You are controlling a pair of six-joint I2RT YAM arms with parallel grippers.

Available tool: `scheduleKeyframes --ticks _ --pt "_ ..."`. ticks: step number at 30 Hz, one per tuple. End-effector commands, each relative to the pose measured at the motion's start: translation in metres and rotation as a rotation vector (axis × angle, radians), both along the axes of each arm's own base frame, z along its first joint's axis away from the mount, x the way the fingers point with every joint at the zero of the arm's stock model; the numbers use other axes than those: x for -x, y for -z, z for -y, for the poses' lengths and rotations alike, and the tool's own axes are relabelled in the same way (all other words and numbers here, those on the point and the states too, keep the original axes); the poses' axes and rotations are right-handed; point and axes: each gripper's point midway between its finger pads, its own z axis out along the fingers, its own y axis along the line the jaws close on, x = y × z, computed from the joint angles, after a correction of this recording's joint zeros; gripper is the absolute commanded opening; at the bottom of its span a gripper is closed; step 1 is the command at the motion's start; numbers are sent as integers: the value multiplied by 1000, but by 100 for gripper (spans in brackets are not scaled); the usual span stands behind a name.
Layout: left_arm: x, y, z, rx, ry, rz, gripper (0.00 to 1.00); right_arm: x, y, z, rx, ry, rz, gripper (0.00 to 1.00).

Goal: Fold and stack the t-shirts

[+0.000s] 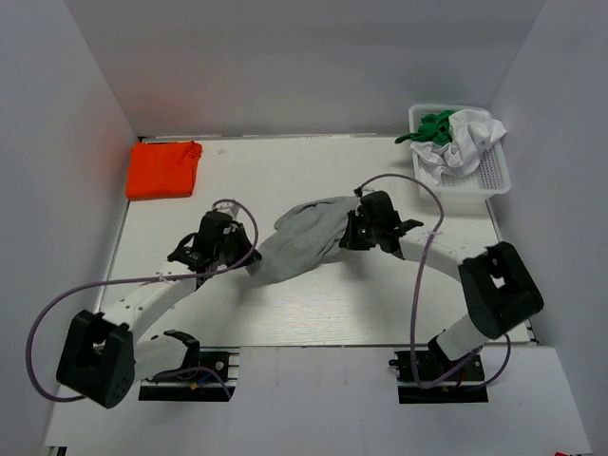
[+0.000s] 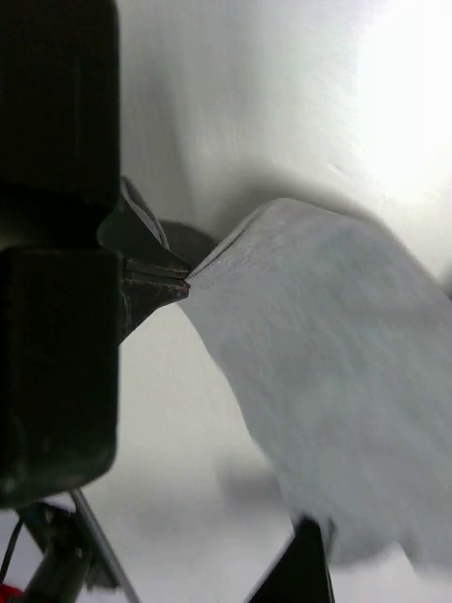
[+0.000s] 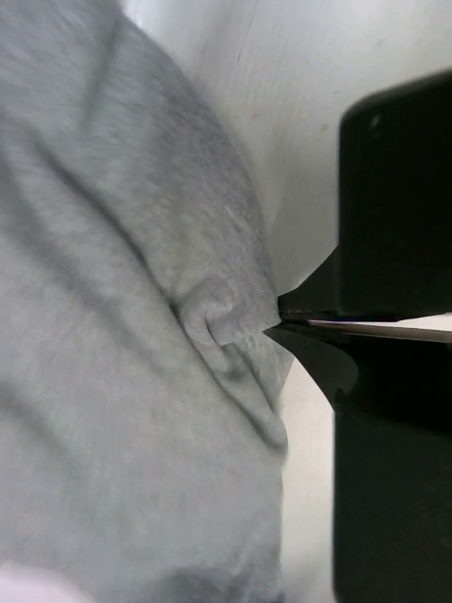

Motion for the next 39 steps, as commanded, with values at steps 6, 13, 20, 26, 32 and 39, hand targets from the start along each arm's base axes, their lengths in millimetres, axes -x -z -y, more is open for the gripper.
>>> scheduleKeyframes --ticks 6,13,20,26,32,39 --pt "-45 -180 12 170 -20 512 0 -18 -162 23 -33 84 316 0" --pt "-54 -259 -24 132 -194 688 0 -17 -245 74 25 268 499 0" --pt "-45 -325 -29 188 -195 851 0 -11 -319 82 -30 272 657 0" --pt "-73 -326 -25 157 -218 839 0 -29 -320 72 1 242 656 0" --pt "-111 -335 -34 62 -307 825 0 -53 -357 63 -12 232 737 0" --pt "-109 -320 -37 32 -309 801 0 -49 -332 49 -31 159 676 0"
